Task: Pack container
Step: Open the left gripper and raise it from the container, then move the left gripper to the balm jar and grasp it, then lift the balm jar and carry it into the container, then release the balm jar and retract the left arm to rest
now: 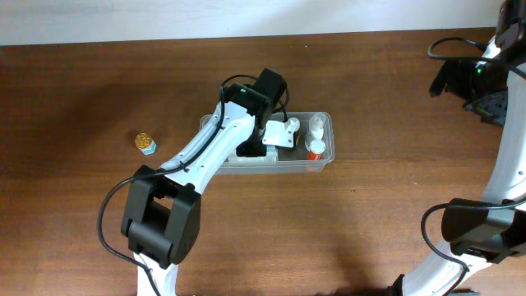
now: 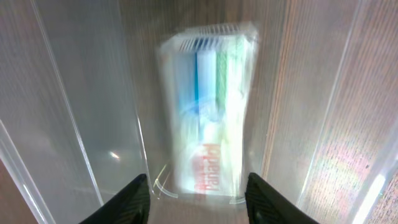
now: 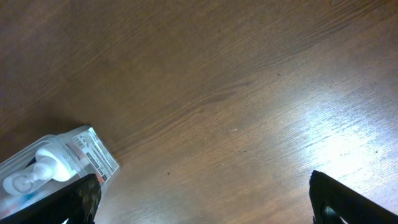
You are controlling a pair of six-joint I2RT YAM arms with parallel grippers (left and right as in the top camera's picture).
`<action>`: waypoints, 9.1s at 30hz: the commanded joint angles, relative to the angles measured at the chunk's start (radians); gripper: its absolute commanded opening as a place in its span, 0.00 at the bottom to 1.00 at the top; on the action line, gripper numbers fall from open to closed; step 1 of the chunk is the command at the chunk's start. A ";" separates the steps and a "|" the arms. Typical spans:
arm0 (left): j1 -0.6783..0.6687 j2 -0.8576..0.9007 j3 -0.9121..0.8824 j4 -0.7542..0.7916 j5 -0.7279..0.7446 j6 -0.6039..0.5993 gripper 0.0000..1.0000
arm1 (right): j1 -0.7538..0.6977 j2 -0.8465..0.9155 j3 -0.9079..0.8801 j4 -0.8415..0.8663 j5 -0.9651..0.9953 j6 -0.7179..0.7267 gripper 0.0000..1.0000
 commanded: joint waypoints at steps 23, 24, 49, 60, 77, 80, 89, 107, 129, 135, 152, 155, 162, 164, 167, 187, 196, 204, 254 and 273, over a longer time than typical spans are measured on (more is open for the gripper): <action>0.023 -0.127 0.262 0.006 -0.080 -0.536 0.99 | 0.000 0.001 0.001 -0.002 0.009 0.006 0.98; 0.037 -0.140 0.287 -0.013 -0.085 -0.605 0.99 | 0.000 0.001 0.001 -0.002 0.009 0.006 0.98; 0.557 -0.150 0.217 -0.249 0.034 -1.135 0.99 | 0.000 0.001 0.001 -0.002 0.009 0.006 0.99; 0.588 0.006 0.173 -0.208 0.034 -1.152 0.99 | 0.000 0.001 0.001 -0.002 0.009 0.006 0.98; 0.611 0.143 0.165 -0.180 0.033 -1.113 0.99 | 0.000 0.001 0.001 -0.002 0.009 0.006 0.98; 0.617 0.163 0.164 -0.177 0.033 -1.113 0.99 | 0.000 0.001 0.001 -0.002 0.009 0.006 0.98; 0.641 0.197 0.151 -0.181 0.033 -1.113 0.99 | 0.000 0.001 0.001 -0.002 0.009 0.006 0.98; 0.641 0.199 0.089 -0.108 0.034 -1.114 0.99 | 0.000 0.001 0.001 -0.002 0.009 0.006 0.98; 0.641 0.264 0.089 -0.057 0.040 -1.114 0.50 | 0.000 0.001 0.001 -0.002 0.009 0.006 0.98; 0.640 0.264 0.089 -0.058 0.041 -1.114 0.47 | 0.000 0.001 0.001 -0.002 0.009 0.006 0.98; 0.640 0.264 0.272 -0.247 0.118 -1.114 0.42 | 0.000 0.001 0.001 -0.002 0.009 0.006 0.98; 0.637 0.264 0.342 -0.307 0.156 -1.114 0.42 | 0.000 0.001 0.001 -0.002 0.009 0.006 0.98; 0.584 0.264 0.513 -0.477 0.175 -1.090 0.42 | 0.000 0.001 0.001 -0.003 0.009 0.006 0.98; 0.563 0.264 0.552 -0.515 0.173 -1.082 0.42 | 0.000 0.001 0.001 -0.002 0.009 0.006 0.98; 0.520 0.264 0.628 -0.586 0.172 -1.054 0.42 | 0.000 0.001 0.001 -0.002 0.009 0.006 0.98; 0.299 0.224 0.661 -0.592 0.266 -0.939 0.42 | 0.000 0.001 0.001 -0.002 0.009 0.006 0.98; 0.209 0.224 0.627 -0.575 0.188 -0.934 0.42 | 0.000 0.001 0.001 -0.002 0.009 0.006 0.98; 0.196 0.224 0.462 -0.439 0.126 -1.054 0.42 | 0.000 0.001 0.001 -0.002 0.009 0.006 0.98; 0.188 0.178 0.345 -0.248 0.118 -1.136 0.64 | 0.000 0.001 0.001 -0.002 0.009 0.006 0.98; 0.188 -0.050 0.679 -0.594 0.392 -1.136 0.99 | 0.000 0.001 0.001 -0.002 0.009 0.006 0.98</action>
